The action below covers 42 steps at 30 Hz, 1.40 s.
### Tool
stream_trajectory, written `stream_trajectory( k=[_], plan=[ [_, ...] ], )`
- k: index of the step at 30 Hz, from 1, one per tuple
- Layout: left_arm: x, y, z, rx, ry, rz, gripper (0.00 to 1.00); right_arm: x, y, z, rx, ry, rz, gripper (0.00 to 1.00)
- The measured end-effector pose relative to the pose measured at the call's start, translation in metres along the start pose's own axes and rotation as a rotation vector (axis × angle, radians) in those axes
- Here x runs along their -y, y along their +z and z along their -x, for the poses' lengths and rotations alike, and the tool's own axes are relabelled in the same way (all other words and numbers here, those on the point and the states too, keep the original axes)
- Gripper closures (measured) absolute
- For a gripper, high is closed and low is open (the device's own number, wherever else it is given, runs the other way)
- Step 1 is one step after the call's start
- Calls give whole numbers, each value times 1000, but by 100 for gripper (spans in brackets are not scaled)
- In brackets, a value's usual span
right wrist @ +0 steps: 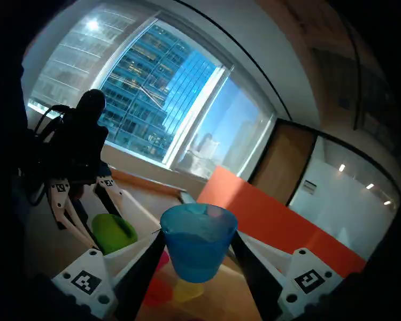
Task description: Pour water
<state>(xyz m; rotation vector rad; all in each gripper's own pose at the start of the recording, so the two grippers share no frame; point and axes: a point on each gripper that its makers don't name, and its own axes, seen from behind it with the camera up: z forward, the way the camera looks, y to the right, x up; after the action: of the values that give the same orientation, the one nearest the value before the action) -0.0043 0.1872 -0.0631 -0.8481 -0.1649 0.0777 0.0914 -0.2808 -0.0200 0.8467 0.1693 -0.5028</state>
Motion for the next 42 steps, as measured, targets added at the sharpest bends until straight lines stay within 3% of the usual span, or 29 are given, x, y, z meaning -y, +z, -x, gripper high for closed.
stream_trajectory(
  k=[24,42],
  plan=[
    [-14,8,-11,-28,12,28,13,-9,13,-18,5,-282,18,11],
    [-18,9,-26,-91,7,43,13,-15,18,-23,21,-433,24,11]
  ],
)
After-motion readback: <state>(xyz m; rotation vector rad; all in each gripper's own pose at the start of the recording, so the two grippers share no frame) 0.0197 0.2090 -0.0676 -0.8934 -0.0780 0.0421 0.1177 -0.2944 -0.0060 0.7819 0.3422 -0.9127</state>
